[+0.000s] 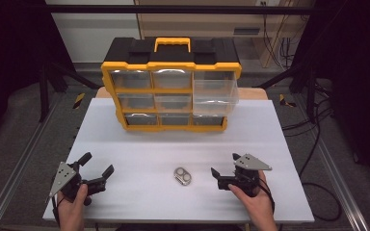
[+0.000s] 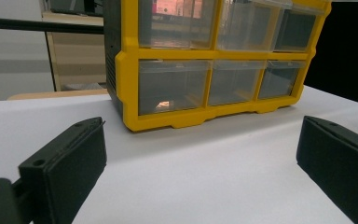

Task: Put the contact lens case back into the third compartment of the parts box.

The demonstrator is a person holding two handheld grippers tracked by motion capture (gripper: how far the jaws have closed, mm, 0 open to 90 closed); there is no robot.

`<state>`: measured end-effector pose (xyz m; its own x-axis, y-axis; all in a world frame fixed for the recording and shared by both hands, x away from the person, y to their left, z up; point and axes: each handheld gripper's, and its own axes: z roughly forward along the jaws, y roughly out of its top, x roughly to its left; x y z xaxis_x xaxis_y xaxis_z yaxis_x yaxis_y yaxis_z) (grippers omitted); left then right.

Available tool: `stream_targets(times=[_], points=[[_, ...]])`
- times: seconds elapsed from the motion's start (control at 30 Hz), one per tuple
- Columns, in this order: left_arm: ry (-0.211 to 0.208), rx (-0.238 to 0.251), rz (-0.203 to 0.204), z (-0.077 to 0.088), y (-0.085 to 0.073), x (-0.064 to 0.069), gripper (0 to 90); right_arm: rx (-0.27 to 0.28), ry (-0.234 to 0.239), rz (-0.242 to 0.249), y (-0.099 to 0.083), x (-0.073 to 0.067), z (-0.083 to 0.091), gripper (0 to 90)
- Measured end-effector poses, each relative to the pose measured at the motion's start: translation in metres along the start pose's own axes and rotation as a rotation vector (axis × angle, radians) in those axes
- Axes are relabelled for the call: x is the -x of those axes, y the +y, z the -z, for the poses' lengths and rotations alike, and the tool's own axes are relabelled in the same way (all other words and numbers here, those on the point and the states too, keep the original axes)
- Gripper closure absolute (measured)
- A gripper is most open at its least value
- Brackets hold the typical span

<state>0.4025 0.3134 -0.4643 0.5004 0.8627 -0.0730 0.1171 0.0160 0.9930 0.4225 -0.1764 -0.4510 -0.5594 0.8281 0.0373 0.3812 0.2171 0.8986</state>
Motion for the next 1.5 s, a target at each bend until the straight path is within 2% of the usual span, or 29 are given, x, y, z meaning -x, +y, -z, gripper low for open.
stream_targets(times=[0.17, 0.67, 0.83, 1.1, 1.5], points=[[0.002, -0.003, 0.006, 0.000, -0.002, -0.002, 1.2, -0.029, 0.018, 0.014, 0.004, -0.013, -0.007, 6.8], [-0.003, -0.002, -0.013, -0.003, -0.001, 0.001, 1.2, -0.175, 0.101, 0.121, 0.015, -0.062, -0.037, 6.8], [-0.003, -0.006, -0.015, -0.003, -0.001, 0.000, 1.2, -0.229, 0.121, 0.136, 0.017, -0.075, -0.049, 7.1], [0.000, -0.007, -0.014, -0.002, -0.001, -0.001, 1.2, -0.303, 0.137, 0.116, 0.017, -0.081, -0.065, 8.0], [-0.005, -0.011, -0.022, -0.003, -0.001, 0.000, 1.2, -0.343, 0.152, 0.122, 0.019, -0.087, -0.074, 10.4]])
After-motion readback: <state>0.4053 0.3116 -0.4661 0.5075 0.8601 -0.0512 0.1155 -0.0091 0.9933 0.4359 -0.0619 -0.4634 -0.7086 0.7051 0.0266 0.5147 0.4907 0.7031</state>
